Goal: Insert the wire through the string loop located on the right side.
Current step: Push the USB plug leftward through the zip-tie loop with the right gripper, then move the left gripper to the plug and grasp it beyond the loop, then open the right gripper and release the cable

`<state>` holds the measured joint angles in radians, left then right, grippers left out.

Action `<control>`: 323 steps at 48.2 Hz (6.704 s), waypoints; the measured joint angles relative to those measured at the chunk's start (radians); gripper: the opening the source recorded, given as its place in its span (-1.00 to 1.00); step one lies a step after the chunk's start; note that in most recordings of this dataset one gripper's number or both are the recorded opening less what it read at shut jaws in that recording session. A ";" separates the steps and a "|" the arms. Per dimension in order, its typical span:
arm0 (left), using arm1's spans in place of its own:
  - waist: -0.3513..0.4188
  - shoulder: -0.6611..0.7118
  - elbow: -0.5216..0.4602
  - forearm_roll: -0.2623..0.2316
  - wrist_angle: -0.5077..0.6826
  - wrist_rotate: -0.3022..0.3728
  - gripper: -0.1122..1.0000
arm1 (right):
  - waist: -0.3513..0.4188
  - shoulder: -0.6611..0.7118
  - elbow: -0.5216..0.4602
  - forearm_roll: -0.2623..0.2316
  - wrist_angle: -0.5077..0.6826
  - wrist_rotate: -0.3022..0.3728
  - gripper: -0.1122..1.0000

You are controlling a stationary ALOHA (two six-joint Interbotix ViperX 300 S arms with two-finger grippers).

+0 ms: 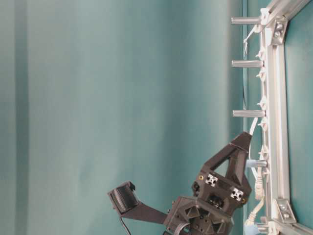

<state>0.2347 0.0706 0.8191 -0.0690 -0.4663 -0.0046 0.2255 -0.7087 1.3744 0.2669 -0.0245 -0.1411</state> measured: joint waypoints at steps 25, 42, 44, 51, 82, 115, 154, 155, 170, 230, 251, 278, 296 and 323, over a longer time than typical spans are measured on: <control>0.000 0.000 0.000 0.000 0.000 0.000 0.52 | 0.002 0.109 -0.066 -0.002 -0.052 0.000 -0.68; 0.000 0.000 0.000 -0.002 -0.002 0.002 0.52 | 0.002 0.235 -0.135 -0.002 -0.104 0.002 -0.68; 0.000 0.000 -0.002 0.000 0.000 0.002 0.52 | 0.000 0.249 -0.144 -0.002 -0.107 0.000 -0.68; 0.000 0.000 0.000 0.000 -0.002 0.002 0.52 | 0.002 0.299 -0.175 -0.002 -0.118 0.000 -0.68; 0.000 0.000 0.000 0.000 -0.002 0.000 0.52 | 0.002 0.379 -0.225 -0.002 -0.149 0.000 -0.68; -0.051 0.000 -0.002 0.000 0.000 -0.002 0.51 | 0.000 0.385 -0.227 -0.002 -0.161 0.000 -0.68; -0.367 0.000 -0.061 0.000 0.192 -0.308 0.51 | 0.000 0.385 -0.227 -0.002 -0.164 0.000 -0.68; -0.371 0.000 -0.064 0.000 0.198 -0.311 0.52 | 0.000 0.385 -0.227 -0.002 -0.166 0.000 -0.68; -0.377 0.002 -0.083 0.000 0.213 -0.322 0.52 | 0.002 0.385 -0.227 -0.002 -0.166 0.000 -0.68; -0.371 0.310 -0.430 0.008 0.155 -0.238 0.52 | 0.000 0.387 -0.227 -0.002 -0.187 0.000 -0.68; -0.356 0.362 -0.494 0.009 0.149 -0.238 0.51 | 0.000 0.387 -0.227 -0.002 -0.187 0.002 -0.68; -0.353 0.362 -0.495 0.020 0.150 -0.215 -0.41 | 0.000 0.385 -0.218 -0.002 -0.192 -0.002 -0.68; -0.351 0.362 -0.495 0.020 0.160 -0.215 -0.41 | 0.000 0.387 -0.207 -0.002 -0.192 0.000 -0.68; -0.351 0.362 -0.495 0.020 0.160 -0.215 -0.41 | 0.000 0.387 -0.196 -0.002 -0.190 0.003 -0.68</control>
<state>-0.1166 0.4326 0.3237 -0.0491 -0.3068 -0.2194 0.2255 -0.3221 1.1781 0.2654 -0.2148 -0.1381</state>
